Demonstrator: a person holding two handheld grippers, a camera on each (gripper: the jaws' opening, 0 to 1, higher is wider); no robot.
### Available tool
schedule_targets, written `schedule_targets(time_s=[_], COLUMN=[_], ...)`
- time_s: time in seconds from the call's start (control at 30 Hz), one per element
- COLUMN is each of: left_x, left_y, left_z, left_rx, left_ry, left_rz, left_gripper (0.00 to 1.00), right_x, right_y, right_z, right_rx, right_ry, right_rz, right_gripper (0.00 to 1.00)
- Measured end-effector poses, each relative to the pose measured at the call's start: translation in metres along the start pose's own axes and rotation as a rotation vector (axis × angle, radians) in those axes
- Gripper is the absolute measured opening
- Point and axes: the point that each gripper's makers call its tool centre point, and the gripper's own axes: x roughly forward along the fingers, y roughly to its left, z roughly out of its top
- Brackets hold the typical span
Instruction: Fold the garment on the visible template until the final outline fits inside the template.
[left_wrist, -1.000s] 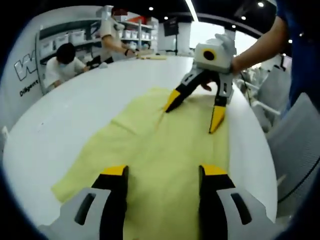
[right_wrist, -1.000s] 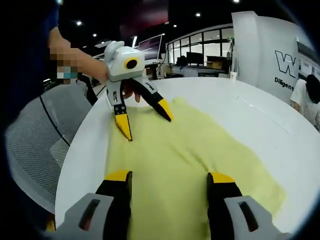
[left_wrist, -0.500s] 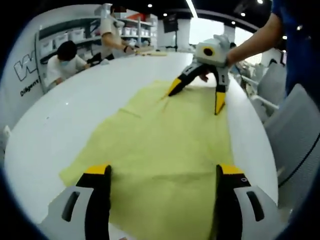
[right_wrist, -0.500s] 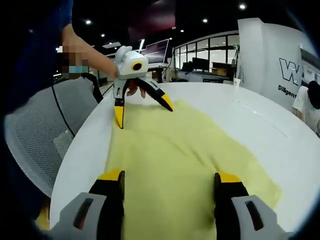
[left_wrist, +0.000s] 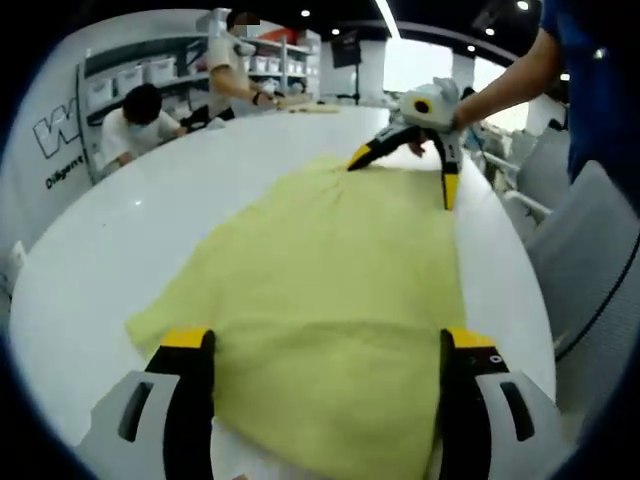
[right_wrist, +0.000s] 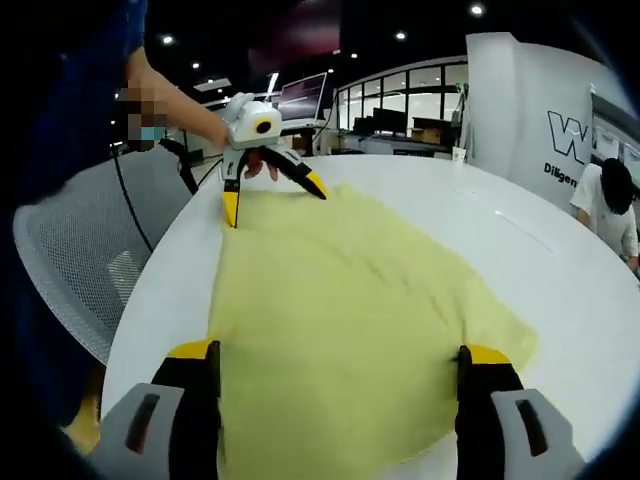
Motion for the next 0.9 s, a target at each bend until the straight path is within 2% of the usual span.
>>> schedule_targets(time_s=[0.03,0.33,0.43,0.53,0.6,0.63,0.67,0.73,0.83,0.87,0.9], left_x=[-0.001,-0.007,-0.012,-0.019,-0.024,-0.027,-0.033,-0.04,-0.052,-0.056,-0.069], left_y=[0.0,-0.004,-0.002,-0.007,-0.009,-0.009,-0.006,-0.002,0.004,0.005,0.004], left_z=[-0.001,-0.003,-0.009,-0.016,-0.02,-0.018,-0.022,-0.022,-0.018,-0.014,-0.002], left_rx=[-0.002,-0.01,-0.003,0.008,0.018,-0.036,-0.126,-0.185,-0.222,-0.238,-0.288], left_ry=[0.001,0.011,0.042,0.089,0.11,0.091,0.085,0.068,0.029,0.001,-0.077], left_rz=[0.002,0.008,0.008,0.006,0.015,0.026,0.042,0.066,0.129,0.15,0.201], left_gripper=[0.91,0.96,0.99,0.99,0.99,0.99,0.99,0.99,0.99,0.99,0.99], right_x=[0.001,-0.005,-0.007,-0.013,-0.021,-0.025,-0.029,-0.034,-0.046,-0.052,-0.055], right_y=[0.001,-0.001,0.0,-0.002,-0.007,-0.006,-0.005,-0.002,-0.004,-0.001,0.004], right_z=[0.001,-0.005,-0.007,-0.003,-0.005,-0.003,-0.001,0.003,0.008,0.011,0.016], right_rx=[-0.024,-0.025,-0.021,0.106,0.124,0.138,0.153,0.224,0.253,0.265,0.296], right_ry=[-0.005,0.008,0.026,0.01,0.012,0.013,0.015,-0.019,-0.074,-0.083,-0.105], right_rz=[0.006,0.006,-0.001,-0.038,-0.071,-0.081,-0.091,-0.106,-0.165,-0.195,-0.203], right_gripper=[1.0,1.0,1.0,1.0,1.0,1.0,1.0,1.0,1.0,1.0,1.0])
